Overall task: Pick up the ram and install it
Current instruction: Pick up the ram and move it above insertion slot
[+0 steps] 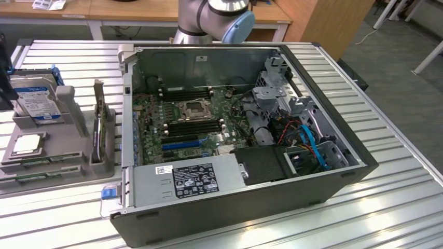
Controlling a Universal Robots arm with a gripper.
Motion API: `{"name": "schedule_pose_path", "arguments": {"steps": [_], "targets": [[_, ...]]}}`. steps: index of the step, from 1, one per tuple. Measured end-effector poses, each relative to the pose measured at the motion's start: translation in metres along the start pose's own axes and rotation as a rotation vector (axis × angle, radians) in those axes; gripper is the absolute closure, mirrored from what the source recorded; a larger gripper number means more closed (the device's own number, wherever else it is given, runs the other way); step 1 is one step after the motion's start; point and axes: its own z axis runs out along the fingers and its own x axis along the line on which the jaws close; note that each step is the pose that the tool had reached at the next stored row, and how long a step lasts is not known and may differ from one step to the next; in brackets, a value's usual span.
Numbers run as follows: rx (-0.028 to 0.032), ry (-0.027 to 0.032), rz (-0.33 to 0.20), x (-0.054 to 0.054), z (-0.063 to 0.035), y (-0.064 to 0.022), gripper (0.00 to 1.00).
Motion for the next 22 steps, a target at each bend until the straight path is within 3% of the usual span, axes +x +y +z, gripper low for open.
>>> {"name": "schedule_pose_path", "arguments": {"steps": [5, 7, 22], "targets": [[-0.0001, 0.0001, 0.0, 0.0, 0.0065, -0.0003, 0.71], [0.0, 0.0, 0.0, 0.0, 0.0176, -0.0008, 0.71], [0.0, 0.0, 0.0, 0.001, 0.0343, -0.0016, 0.71]]}}
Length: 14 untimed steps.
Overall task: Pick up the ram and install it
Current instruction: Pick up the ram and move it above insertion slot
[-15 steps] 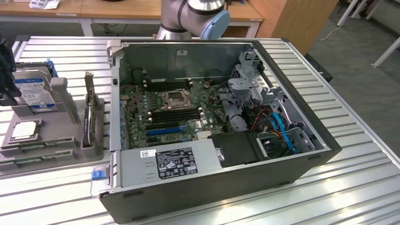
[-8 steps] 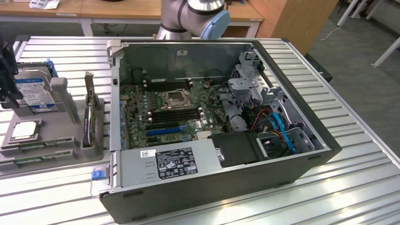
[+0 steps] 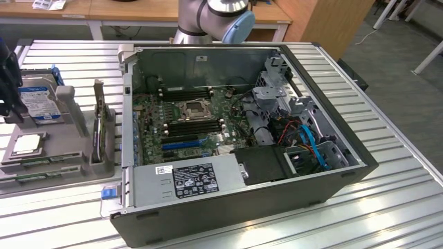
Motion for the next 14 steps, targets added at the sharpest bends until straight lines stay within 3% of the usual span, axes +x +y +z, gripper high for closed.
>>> {"name": "schedule_pose_path", "arguments": {"steps": [14], "targets": [[0.0001, 0.0, 0.0, 0.0, 0.0171, -0.0008, 0.71]]}}
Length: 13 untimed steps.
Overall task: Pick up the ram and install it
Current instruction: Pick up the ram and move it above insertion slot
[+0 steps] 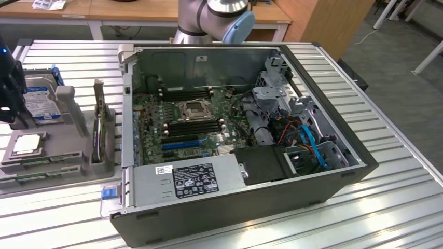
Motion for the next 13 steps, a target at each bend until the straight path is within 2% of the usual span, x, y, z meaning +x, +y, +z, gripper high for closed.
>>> {"name": "schedule_pose_path", "arguments": {"steps": [9, 13], "targets": [[0.0, 0.0, 0.0, 0.0002, 0.0109, -0.0005, 0.71], [-0.0002, 0.0002, 0.0, 0.0003, 0.0112, -0.0005, 0.71]]}}
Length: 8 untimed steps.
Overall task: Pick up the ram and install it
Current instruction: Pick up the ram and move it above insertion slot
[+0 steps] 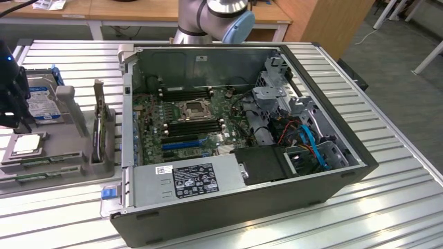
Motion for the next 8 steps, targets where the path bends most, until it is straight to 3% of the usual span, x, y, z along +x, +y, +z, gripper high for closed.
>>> {"name": "schedule_pose_path", "arguments": {"steps": [8], "targets": [[0.0001, -0.0001, 0.0, 0.0046, 0.0, -0.0002, 0.71]]}}
